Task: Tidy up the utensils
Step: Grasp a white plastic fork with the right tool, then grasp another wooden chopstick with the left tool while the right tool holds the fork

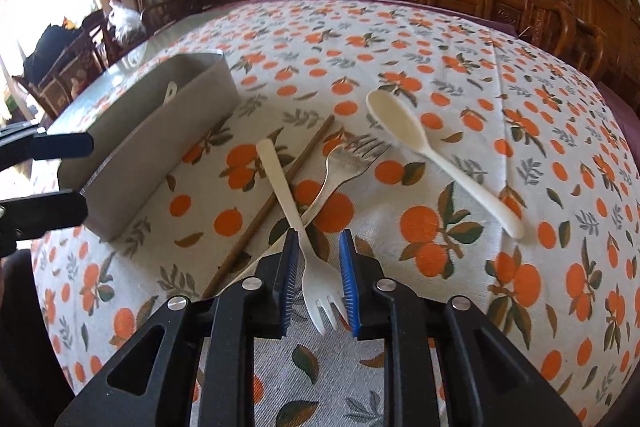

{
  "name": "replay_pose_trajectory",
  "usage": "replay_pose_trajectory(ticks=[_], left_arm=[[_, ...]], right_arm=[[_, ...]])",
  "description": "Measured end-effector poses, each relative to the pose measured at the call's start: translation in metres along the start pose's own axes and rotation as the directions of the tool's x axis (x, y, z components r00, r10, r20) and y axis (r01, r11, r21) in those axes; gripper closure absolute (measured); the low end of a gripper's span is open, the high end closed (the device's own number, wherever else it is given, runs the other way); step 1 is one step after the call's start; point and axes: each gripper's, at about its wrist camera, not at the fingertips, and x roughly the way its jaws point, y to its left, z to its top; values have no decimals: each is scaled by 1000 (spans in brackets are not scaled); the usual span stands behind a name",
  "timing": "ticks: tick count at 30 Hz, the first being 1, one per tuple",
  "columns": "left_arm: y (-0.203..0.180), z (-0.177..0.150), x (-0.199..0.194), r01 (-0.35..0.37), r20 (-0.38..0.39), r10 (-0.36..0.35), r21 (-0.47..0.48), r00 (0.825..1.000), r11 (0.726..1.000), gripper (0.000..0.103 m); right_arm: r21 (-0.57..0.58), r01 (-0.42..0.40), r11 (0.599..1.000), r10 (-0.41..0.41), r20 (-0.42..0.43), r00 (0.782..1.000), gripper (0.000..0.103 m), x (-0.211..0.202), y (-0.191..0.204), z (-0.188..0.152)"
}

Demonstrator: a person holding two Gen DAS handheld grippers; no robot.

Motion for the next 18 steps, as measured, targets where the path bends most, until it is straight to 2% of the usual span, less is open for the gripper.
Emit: replay_pose_trajectory(ticks=[7, 8, 9, 14, 18], left_arm=[[-2, -1, 1, -4, -4, 4, 4, 1000, 1000, 33], [-3, -1, 2, -4, -5, 4, 5, 1000, 1000, 33], [-3, -1, 2, -4, -5, 4, 5, 1000, 1000, 33], [-8, 0, 6, -8, -9, 9, 12, 1000, 1000, 33], [-13, 2, 13, -9, -19, 9, 14, 1000, 1000, 33]], right_arm=[[-59, 23, 998, -23, 0, 1000, 81, 4, 10, 1], [-60, 12, 998, -13, -8, 1000, 90, 4, 10, 2], [-56, 0, 998, -1, -13, 1000, 94, 3, 9, 2], [-54, -27, 998, 26, -16, 1000, 96, -1, 8, 1], [-24, -42, 999, 42, 22, 999, 96, -16, -1, 3]])
